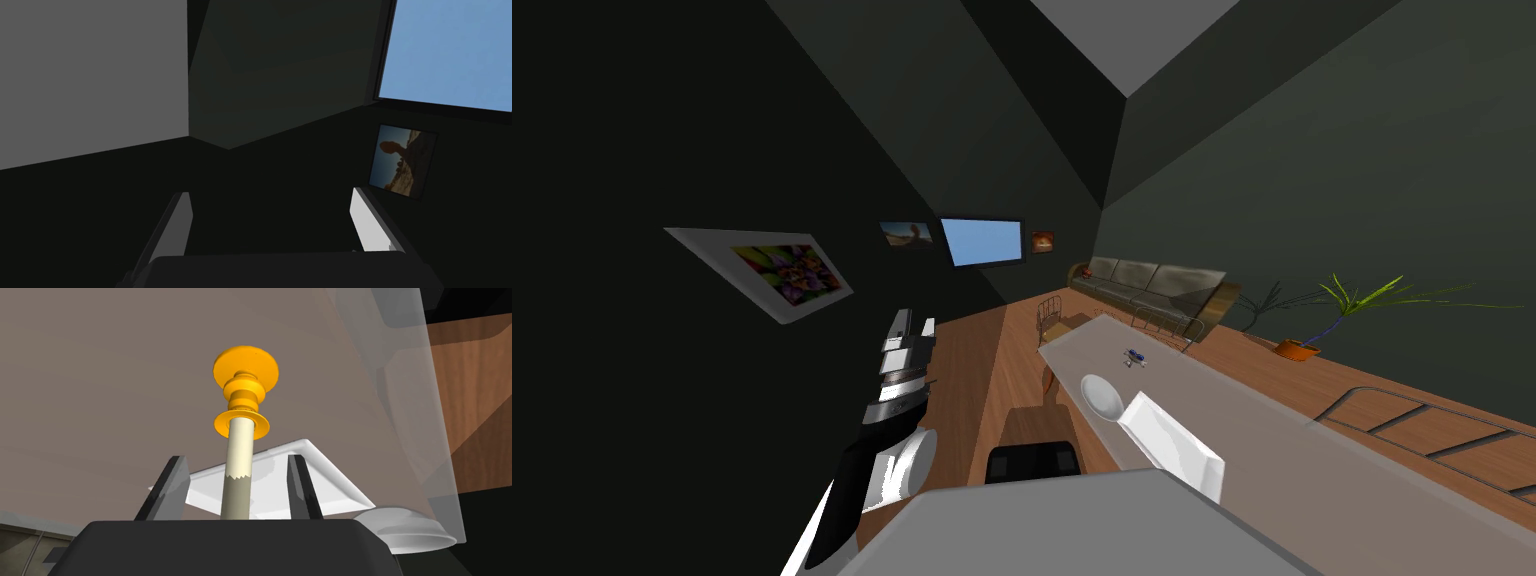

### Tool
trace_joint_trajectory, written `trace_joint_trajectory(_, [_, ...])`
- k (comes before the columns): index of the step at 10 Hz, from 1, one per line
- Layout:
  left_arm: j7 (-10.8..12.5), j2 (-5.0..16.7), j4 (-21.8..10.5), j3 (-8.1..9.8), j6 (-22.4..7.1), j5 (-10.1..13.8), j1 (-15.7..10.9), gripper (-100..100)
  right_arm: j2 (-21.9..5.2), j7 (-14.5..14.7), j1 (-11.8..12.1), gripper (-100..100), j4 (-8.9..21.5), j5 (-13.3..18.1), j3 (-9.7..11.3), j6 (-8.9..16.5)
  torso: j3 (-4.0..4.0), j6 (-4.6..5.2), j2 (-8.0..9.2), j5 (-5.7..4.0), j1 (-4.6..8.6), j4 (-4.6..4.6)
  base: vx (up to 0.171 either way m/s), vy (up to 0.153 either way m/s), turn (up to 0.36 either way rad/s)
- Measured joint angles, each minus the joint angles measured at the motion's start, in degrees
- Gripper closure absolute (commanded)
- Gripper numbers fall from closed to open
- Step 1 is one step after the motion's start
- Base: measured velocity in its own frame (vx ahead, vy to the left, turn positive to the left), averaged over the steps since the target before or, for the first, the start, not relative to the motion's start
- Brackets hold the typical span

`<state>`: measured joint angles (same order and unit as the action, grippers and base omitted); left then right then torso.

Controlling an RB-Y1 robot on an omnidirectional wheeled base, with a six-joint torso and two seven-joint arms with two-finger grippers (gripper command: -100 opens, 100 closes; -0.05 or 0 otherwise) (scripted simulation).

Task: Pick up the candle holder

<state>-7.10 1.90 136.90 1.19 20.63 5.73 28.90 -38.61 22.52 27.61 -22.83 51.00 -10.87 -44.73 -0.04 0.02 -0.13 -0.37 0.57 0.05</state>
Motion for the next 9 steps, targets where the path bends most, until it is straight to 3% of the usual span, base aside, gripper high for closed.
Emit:
trace_joint_trajectory(3, [0.0, 0.0, 0.0, 0.00, 0.0, 0.0, 0.0, 0, 0.0, 0.0, 0.0, 100, 0.0, 0.0, 0.0, 0.0, -0.02, -0.01, -0.03, -0.01, -0.02, -0.01, 0.000, 0.000, 0.000])
trace_joint_trajectory(4, [0.0, 0.0, 0.0, 0.00, 0.0, 0.0, 0.0, 0, 0.0, 0.0, 0.0, 0, 0.0, 0.0, 0.0, 0.0, -0.02, -0.01, -0.03, -0.01, -0.02, -0.01, 0.000, 0.000, 0.000])
trace_joint_trajectory(5, [0.0, 0.0, 0.0, 0.00, 0.0, 0.0, 0.0, 0, 0.0, 0.0, 0.0, 100, 0.0, 0.0, 0.0, 0.0, -0.02, -0.01, -0.03, -0.01, -0.02, -0.01, 0.048, 0.037, -0.074])
trace_joint_trajectory(7, [0.0, 0.0, 0.0, 0.00, 0.0, 0.0, 0.0, 0, -1.3, 0.2, 0.7, 100, 0.8, 0.5, -1.0, -2.0, -0.10, 0.01, -0.16, 0.03, -0.24, -0.04, 0.029, 0.045, -0.029])
trace_joint_trajectory(8, [0.0, 0.0, 0.0, 0.00, 0.0, 0.0, 0.0, 0, -1.3, -0.4, 1.5, 100, -0.4, 0.7, -1.0, -1.9, -0.06, -0.02, -0.11, 0.03, -0.20, -0.02, 0.004, 0.013, 0.002])
trace_joint_trajectory(9, [0.0, 0.0, 0.0, 0.00, 0.0, 0.0, 0.0, 0, -1.3, -0.6, 1.5, 0, -0.6, 0.7, -1.0, -1.9, -0.04, -0.01, -0.07, 0.01, -0.11, -0.02, 0.000, 0.000, 0.000])
